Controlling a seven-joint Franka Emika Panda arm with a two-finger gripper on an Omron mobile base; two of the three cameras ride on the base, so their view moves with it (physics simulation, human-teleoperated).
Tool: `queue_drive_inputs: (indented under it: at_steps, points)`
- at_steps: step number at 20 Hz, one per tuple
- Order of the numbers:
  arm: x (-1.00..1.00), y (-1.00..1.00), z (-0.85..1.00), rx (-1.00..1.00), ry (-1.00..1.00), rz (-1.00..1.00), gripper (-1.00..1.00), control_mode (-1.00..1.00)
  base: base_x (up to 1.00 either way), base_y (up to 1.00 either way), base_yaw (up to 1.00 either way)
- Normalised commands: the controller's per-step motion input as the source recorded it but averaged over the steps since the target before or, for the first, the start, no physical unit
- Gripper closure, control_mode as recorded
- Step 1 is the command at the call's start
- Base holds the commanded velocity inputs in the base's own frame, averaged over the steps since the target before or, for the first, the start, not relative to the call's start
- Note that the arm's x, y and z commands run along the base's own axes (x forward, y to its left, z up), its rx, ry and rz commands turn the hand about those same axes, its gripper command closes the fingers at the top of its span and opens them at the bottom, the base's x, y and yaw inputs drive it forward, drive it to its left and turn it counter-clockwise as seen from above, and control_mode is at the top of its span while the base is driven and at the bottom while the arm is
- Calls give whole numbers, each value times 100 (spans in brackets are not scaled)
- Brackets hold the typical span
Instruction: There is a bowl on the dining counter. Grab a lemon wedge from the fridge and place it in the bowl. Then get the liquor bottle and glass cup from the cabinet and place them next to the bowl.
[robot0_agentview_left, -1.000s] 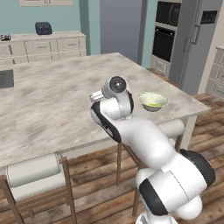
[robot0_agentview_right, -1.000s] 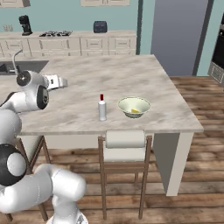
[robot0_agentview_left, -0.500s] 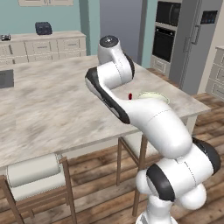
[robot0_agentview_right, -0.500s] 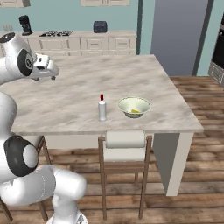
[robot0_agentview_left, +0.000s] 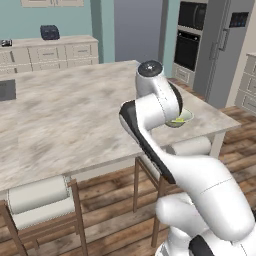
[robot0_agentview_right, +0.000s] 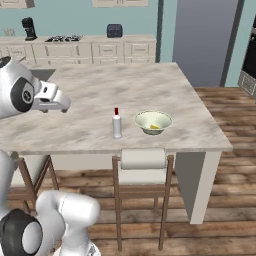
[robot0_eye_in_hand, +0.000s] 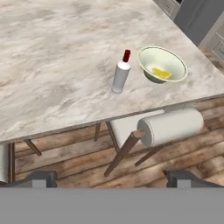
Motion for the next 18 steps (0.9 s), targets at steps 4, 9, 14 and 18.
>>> queue_drive_inputs:
  at_steps: [4,9,14,18]
  points:
    - [-59,-44,-67,0,0,-1,-100,-100,0,0,0]
    - [-51,-28,-35,1,1,2,-100,-100,0,0,0]
    - [-73,-29,-2,1,0,0,-100,-100,0,0,0]
    - [-37,-16,0,1,0,0,-100,100,-31,-21,-4]
